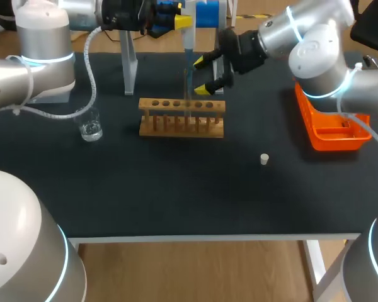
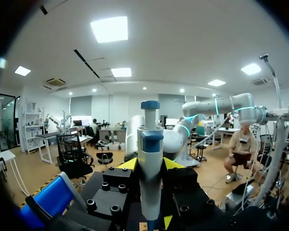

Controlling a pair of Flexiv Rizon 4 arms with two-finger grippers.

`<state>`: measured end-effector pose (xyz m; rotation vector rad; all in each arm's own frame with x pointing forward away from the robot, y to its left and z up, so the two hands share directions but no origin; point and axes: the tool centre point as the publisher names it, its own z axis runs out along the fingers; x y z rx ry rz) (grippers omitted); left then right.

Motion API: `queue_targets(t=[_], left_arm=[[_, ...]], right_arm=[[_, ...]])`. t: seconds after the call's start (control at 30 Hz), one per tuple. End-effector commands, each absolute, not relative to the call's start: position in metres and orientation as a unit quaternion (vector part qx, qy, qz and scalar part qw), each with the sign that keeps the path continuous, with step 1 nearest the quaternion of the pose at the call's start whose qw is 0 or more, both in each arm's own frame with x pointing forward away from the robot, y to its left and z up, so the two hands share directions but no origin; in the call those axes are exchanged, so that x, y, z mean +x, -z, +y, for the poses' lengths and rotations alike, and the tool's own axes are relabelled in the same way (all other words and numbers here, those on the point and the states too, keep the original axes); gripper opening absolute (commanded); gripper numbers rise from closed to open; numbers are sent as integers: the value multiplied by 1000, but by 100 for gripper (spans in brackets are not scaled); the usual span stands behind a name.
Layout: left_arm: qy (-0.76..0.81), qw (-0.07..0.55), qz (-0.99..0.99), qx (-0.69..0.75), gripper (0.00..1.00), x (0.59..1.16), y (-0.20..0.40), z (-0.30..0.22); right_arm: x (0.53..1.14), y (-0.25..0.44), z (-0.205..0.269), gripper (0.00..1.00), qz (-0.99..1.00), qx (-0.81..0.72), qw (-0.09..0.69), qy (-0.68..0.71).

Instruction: Invert the test tube, pick up the pipette, mount the tip to pipette, aspirate from beaker and dispense into the tube, eject the tip, return the pipette, and cap with the stopper.

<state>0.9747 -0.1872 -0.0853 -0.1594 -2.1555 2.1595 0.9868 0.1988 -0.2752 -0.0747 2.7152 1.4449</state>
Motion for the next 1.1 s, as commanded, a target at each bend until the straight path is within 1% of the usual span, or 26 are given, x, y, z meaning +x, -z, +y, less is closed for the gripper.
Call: queue_targets(t=[0.03,0.3,0.83,1.1], left_arm=[[-706,44,-705,-53,0,976,85,-187],[-706,44,-705,-53,0,976,85,-187],[-706,44,-705,-53,0,976,85,-187],[-706,44,-705,-53,0,976,85,-187]], right_arm=[[981,268,188,100,880,-20,40,-473],[975,245,171,100,866,4,42,-498],[959,146,119,100,848,24,84,-523],[954,97,102,100,836,42,108,-537]])
